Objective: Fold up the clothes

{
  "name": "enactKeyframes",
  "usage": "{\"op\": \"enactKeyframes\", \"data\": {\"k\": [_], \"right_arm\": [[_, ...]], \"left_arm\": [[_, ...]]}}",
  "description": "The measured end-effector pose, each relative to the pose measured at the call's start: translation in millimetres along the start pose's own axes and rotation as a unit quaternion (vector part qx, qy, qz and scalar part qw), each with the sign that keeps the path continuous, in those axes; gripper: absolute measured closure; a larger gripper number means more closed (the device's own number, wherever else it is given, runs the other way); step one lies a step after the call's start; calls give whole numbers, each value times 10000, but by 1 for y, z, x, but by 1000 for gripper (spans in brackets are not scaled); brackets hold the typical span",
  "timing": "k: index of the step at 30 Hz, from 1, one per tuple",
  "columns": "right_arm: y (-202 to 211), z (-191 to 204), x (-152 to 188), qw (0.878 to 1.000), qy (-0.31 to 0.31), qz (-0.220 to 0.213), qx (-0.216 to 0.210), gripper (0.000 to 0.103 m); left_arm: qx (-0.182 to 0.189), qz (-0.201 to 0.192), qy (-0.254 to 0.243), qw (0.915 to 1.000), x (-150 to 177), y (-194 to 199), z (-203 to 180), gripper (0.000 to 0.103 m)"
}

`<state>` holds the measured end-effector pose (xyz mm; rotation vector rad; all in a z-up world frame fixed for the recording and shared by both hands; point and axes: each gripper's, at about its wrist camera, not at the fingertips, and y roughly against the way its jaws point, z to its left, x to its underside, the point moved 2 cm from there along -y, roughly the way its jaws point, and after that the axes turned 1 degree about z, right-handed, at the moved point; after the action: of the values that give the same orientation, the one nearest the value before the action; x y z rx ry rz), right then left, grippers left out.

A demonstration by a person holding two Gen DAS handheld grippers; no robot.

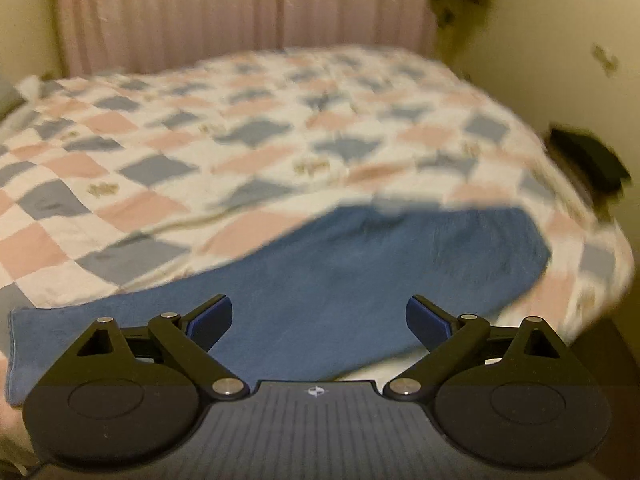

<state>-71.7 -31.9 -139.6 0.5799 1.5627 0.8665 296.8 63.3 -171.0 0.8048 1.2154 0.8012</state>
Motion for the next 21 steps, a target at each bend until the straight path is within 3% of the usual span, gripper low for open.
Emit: {"op": "enactKeyframes", "data": {"k": [3,7,12,15,21], "right_arm": [[6,57,28,9992,-281,282,-58,8],[13,125,68,9980,-312,538,-89,8],[9,202,114,9943,433,933,-286,17],[1,232,123,9925,654,909,-488,19],[-17,282,136,9888,866,783,-935,22]], "left_arm": [[586,179,-763,9952,3,-26,32,32],[1464,370,-1374,9789,14,-69,68,27],[2041,714,-1356,9669,5,-133,79,30],[2298,855,-1199,9620,-2,-167,82,31],[2971,1018,-1092,9431,1,-208,88,31]]}}
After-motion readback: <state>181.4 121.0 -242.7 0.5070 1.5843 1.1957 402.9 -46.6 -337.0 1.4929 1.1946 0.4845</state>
